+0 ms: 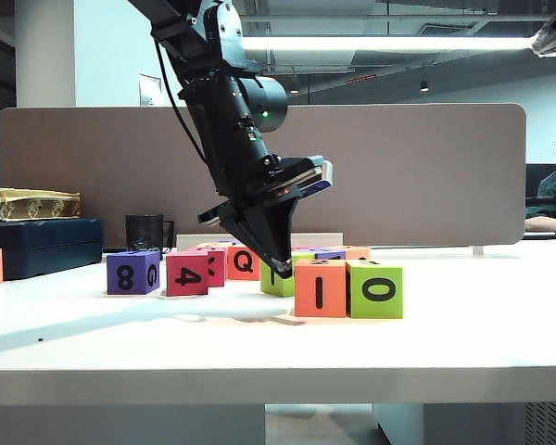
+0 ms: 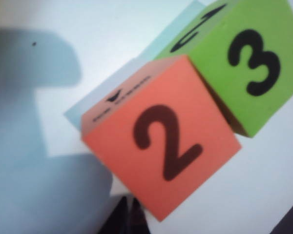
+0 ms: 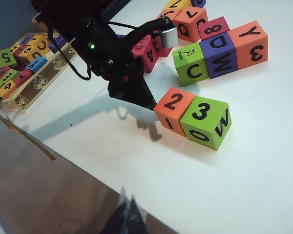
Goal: Select the appropriate blocks from the scattered letter blocks on the table and arrange them in a row to spell out "23".
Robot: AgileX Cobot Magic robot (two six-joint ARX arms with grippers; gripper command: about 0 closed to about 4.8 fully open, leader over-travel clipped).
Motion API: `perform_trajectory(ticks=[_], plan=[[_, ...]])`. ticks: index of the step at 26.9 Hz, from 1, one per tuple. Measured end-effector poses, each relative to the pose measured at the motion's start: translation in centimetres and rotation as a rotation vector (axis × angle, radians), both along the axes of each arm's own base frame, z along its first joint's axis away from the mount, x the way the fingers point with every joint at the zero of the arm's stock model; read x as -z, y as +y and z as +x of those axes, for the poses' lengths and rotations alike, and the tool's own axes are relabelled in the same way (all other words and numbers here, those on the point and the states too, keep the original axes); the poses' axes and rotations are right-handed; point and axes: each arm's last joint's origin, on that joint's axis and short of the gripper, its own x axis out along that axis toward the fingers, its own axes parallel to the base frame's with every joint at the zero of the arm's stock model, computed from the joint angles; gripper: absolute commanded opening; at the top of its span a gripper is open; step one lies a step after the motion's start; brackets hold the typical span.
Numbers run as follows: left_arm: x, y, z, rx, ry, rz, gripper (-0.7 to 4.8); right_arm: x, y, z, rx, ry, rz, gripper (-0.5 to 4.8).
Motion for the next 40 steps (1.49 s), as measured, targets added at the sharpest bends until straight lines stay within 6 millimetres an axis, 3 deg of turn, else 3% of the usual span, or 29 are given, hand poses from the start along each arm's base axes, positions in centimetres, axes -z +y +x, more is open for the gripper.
perform_trajectory(ticks=[24, 30, 33, 35, 38, 40], plan=[[0.4, -0.5, 0.0, -0.004, 0.026, -0.034, -0.06, 0.0, 0.0, 0.0, 0.000, 0.000, 0.000, -0.01], [0.0, 0.2, -0.3, -0.028, 0.011, 0.109, -0.06, 0.1, 0.0, -0.1, 0.000, 0.015, -0.002, -0.01], [-1.7, 0.8, -0.7, -0.002, 0.001, 0.210, -0.06, 0.2, 0.0, -0.1, 0.000, 0.022, -0.003, -0.01], [-4.3, 1.4, -1.5, 0.024, -0.006, 0.238, -0.06, 0.1, 0.0, -0.2, 0.000, 0.019, -0.003, -0.01], [-10.4, 2.9, -3.8, 0.020, -0.106, 0.180, -0.06, 0.1, 0.0, -0.2, -0.007, 0.018, 0.001, -0.01], [-12.9, 3.7, -5.1, 0.012, -0.169, 0.140, -0.06, 0.1, 0.0, -0.2, -0.024, 0.019, 0.010, -0.01]])
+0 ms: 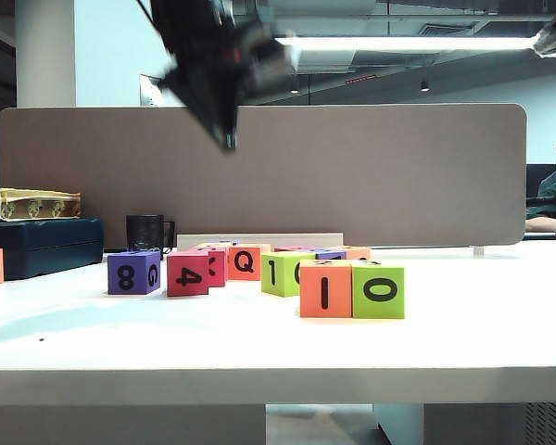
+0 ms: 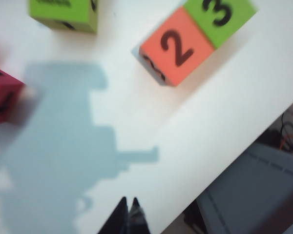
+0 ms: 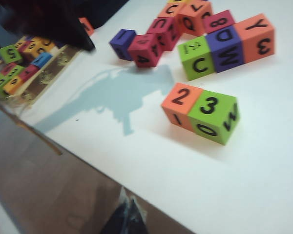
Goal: Select the appropriate blocks from the scattered letter blocks on the table and arrange them in a row to spell out "23".
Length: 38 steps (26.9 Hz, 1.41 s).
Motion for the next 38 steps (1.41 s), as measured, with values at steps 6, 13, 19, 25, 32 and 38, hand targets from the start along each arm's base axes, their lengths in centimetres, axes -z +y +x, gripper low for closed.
perform_trajectory(ticks=[6, 13, 19, 25, 32, 38], plan=[[-6.1, 2.4, -3.3, -0.030, -0.180, -0.121, -0.06, 0.0, 0.0, 0.0, -0.015, 0.000, 0.008, -0.01], [-9.7, 5.6, -7.0, -0.151, -0.380, -0.029, -0.06, 0.0, 0.0, 0.0, -0.017, 0.000, 0.009, -0.01], [-8.8, 9.8, -8.8, -0.336, -0.412, 0.094, -0.06, 0.0, 0.0, 0.0, -0.017, -0.001, 0.009, -0.01], [-4.1, 12.9, -11.2, -0.408, -0.353, 0.142, -0.06, 0.0, 0.0, 0.0, -0.017, -0.001, 0.009, -0.01], [1.2, 14.5, -14.4, -0.416, -0.282, 0.186, -0.06, 0.0, 0.0, -0.1, -0.017, -0.001, 0.009, -0.01], [4.7, 15.5, -16.8, -0.420, -0.218, 0.224, -0.06, 0.0, 0.0, 0.0, -0.016, -0.001, 0.009, -0.01]])
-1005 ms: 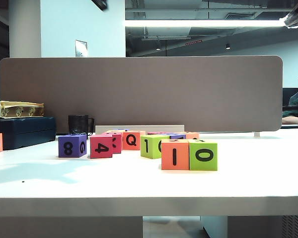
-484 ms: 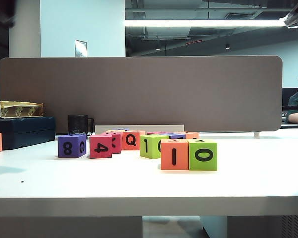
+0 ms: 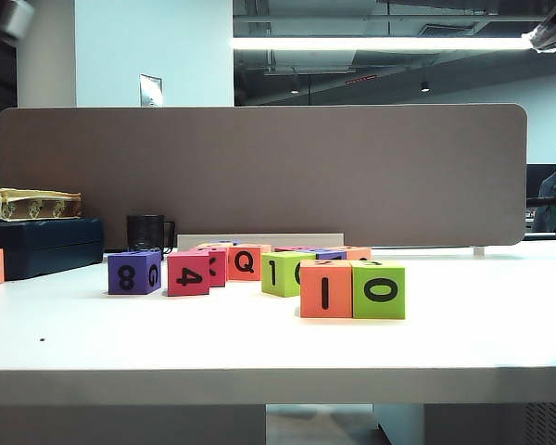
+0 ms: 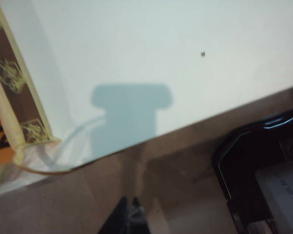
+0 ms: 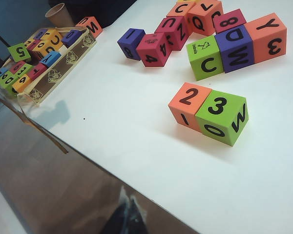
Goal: Select the appropriate blocks from the scattered letter blocks on the table and arrange them in a row to spell out "23".
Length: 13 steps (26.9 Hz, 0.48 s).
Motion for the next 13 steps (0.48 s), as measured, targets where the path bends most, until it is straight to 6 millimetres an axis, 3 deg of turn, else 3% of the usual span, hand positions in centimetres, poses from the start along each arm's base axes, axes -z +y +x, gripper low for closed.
perform_trajectory(ticks=[13], plan=[[-0.19, -0.18, 0.40, -0.001, -0.083, -0.038, -0.06, 0.20, -0.21, 0.10, 0.080, 0.009, -0.046, -0.01]])
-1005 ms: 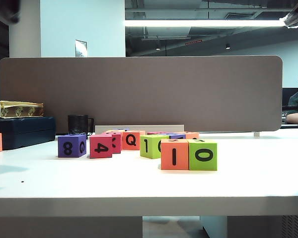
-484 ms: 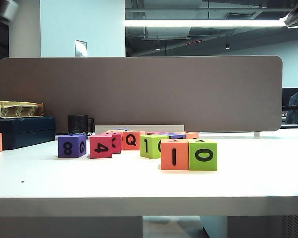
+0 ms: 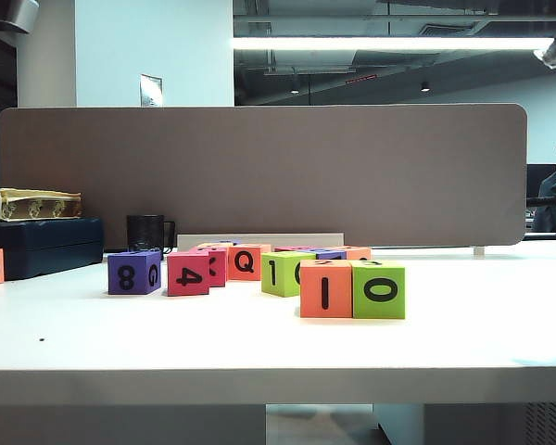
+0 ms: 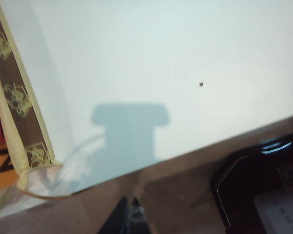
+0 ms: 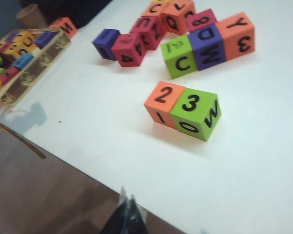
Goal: Select the appropriate blocks from the scattered letter blocks on the table and arrange them in a row to spell out "23".
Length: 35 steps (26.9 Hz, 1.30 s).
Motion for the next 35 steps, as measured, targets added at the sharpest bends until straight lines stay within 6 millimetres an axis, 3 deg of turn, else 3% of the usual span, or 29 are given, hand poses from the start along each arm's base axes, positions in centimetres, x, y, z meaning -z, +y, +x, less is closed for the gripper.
perform_trajectory(ticks=[24, 30, 35], plan=[[-0.2, -0.1, 0.3, 0.003, -0.033, -0.007, -0.06, 0.1, 0.0, 0.0, 0.004, 0.009, -0.004, -0.01], [-1.8, -0.5, 2.4, -0.069, -0.349, -0.033, -0.06, 0.1, 0.0, 0.0, 0.004, 0.008, -0.004, -0.01], [-2.7, 1.5, 2.4, -0.196, -0.648, -0.178, -0.06, 0.1, 0.0, 0.0, 0.005, 0.009, -0.005, -0.01]])
